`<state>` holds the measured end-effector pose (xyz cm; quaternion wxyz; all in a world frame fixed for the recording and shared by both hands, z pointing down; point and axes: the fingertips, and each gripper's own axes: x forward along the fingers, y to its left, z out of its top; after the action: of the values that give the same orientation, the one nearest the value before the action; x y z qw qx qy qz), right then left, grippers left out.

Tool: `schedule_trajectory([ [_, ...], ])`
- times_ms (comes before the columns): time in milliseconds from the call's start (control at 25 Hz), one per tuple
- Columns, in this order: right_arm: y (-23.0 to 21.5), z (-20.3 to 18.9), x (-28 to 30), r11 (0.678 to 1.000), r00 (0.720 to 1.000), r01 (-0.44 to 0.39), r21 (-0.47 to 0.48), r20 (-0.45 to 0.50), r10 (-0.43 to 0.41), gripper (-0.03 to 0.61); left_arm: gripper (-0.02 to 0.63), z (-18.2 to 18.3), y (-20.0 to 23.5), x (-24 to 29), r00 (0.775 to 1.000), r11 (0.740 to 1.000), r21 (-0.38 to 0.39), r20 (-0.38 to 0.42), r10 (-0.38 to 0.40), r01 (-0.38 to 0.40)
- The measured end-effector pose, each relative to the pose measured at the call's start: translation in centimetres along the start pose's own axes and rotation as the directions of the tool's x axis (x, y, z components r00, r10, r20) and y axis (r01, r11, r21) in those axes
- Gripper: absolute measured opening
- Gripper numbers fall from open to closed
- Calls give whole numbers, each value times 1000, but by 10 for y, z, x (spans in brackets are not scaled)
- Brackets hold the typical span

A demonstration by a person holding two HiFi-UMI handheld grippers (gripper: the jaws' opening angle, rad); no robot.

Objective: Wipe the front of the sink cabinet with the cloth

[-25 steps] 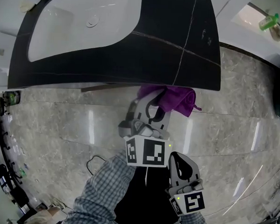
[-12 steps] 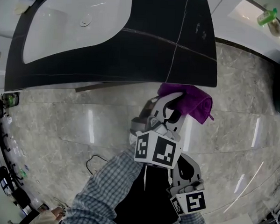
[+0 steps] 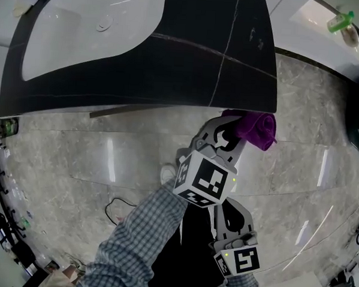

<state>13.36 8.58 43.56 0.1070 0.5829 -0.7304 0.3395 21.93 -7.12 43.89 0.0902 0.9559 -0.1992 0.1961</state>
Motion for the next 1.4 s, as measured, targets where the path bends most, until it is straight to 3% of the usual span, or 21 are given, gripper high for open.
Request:
schedule_trajectory([
  [160, 1, 1, 3, 1000, 1000, -4, -3, -1, 4, 18, 69, -8, 27, -11, 996, 990, -114, 10, 86, -84],
  [720, 28, 11, 23, 998, 998, -57, -39, -6, 57, 18, 69, -26, 81, -73, 969, 939, -250, 12, 248, -237],
  [1200, 56, 7, 43, 991, 994, -108, -80, -43, 104, 18, 69, -58, 127, -130, 943, 925, -187, -45, 329, -331],
  [1400, 70, 12, 59, 985, 990, -136, -104, -41, 133, 18, 69, -73, 141, -150, 931, 907, -211, -63, 360, -365],
])
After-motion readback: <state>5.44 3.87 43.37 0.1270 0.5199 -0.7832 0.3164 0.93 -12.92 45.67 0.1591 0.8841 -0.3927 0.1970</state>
